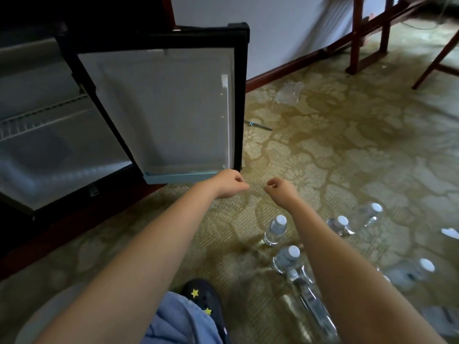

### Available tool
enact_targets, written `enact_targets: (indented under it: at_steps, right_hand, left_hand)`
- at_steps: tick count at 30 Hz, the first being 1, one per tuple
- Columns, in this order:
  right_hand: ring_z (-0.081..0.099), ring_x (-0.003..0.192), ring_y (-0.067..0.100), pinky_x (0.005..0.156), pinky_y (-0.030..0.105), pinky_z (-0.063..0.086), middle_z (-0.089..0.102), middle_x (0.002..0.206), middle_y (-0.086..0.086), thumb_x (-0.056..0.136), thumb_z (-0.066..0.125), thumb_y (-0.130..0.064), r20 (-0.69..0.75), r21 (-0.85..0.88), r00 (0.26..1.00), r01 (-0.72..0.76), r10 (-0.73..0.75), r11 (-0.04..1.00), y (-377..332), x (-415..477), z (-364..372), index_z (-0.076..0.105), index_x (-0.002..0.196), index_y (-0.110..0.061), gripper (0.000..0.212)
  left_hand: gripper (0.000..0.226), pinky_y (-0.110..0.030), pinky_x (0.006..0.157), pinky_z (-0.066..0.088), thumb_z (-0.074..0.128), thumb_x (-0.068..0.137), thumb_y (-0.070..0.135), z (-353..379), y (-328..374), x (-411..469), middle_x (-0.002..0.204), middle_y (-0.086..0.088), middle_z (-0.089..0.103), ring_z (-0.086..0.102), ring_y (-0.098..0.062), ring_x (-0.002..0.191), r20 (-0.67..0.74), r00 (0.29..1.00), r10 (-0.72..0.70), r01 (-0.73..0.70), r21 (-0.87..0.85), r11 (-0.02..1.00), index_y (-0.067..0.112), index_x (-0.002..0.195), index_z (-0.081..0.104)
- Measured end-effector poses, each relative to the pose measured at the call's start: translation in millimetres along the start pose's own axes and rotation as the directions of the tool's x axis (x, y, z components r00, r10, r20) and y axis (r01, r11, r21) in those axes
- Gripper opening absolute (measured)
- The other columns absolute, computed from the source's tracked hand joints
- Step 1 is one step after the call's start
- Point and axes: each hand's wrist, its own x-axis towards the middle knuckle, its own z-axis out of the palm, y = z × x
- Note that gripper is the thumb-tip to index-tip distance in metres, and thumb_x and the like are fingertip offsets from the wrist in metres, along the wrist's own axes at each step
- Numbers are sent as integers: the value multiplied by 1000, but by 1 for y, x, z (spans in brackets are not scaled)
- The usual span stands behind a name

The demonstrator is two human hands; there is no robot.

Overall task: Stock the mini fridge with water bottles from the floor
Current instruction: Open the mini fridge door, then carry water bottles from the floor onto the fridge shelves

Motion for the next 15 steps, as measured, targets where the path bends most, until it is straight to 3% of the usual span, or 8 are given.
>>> enact_targets:
  at_steps: [3, 9, 12, 15]
  right_hand:
    - [51, 123, 30, 92, 32, 41, 51, 138, 13, 95, 52, -29, 4, -137, 999, -46, 47, 990, 35, -10, 10, 43, 140, -9, 49]
    - [43, 130, 35, 103, 42, 42, 30, 152, 16, 93, 55, -32, 91, -246, 986, -115, 141, 962, 79, -9, 45, 21, 150, -10, 70]
    - [45, 128, 33, 97, 39, 42, 37, 148, 14, 94, 53, -31, 93, -227, 984, -131, 155, 965, 87, -3, 60, 21, 149, -11, 67]
    - [56, 115, 33, 78, 33, 43, 56, 132, 15, 95, 51, -32, 17, -166, 984, -172, 177, 971, 94, 0, 71, 31, 144, -12, 56]
  left_hand:
    - [33, -28, 81, 42, 56, 92, 28, 34, -14, 4, 109, -5, 56, 54, -19, 96, -33, 999, -22, 21, -22, 1000, 8, 119, 58]
    - [40, -31, 79, 48, 54, 92, 28, 80, -44, 16, 110, -3, 55, 55, -19, 92, -32, 995, -97, 93, -108, 990, 11, 128, 51]
    - [49, -32, 83, 50, 56, 91, 29, 93, -55, 24, 102, 0, 51, 52, -16, 90, 10, 993, -121, 121, -128, 984, 12, 135, 44]
    - [55, -31, 83, 49, 58, 90, 31, 101, -67, 26, 108, -2, 52, 52, -17, 95, 55, 988, -145, 151, -116, 982, 13, 139, 39]
